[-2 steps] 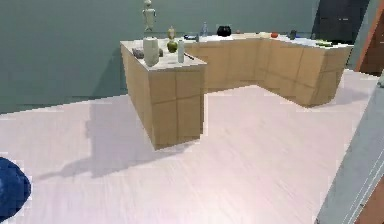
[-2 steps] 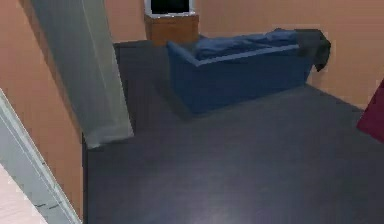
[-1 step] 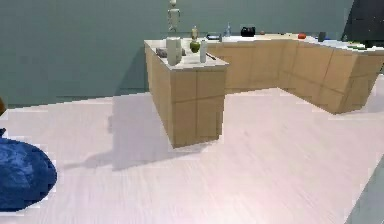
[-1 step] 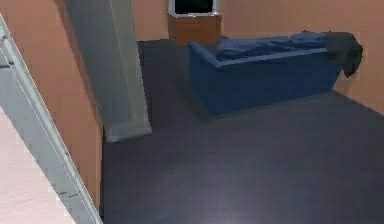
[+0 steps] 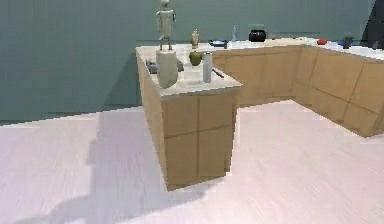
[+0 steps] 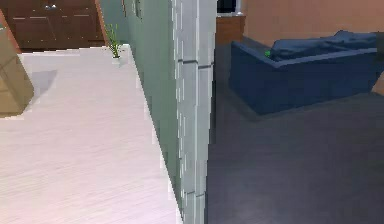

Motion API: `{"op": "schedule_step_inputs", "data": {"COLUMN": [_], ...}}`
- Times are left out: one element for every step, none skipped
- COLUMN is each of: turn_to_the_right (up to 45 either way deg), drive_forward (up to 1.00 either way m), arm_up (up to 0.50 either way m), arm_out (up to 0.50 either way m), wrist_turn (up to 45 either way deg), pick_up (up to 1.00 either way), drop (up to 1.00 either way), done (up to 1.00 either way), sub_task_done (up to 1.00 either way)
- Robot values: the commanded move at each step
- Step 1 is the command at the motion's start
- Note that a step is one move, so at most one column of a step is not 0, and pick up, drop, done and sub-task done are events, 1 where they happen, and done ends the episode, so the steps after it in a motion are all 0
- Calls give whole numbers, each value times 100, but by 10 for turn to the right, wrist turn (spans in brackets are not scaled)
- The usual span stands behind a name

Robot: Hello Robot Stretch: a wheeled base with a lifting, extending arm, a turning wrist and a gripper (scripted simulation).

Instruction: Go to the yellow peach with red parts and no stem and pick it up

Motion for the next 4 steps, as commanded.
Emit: {"op": "schedule_step_inputs", "data": {"turn_to_the_right": [210,0,300,30], "drive_forward": [0,45,0,0], "arm_up": [0,0,0,0], "arm_out": [0,0,0,0], "wrist_turn": [0,0,0,0], "pick_up": [0,0,0,0], "drop": [0,0,0,0], "done": [0,0,0,0], "sub_task_done": [0,0,0,0]}}
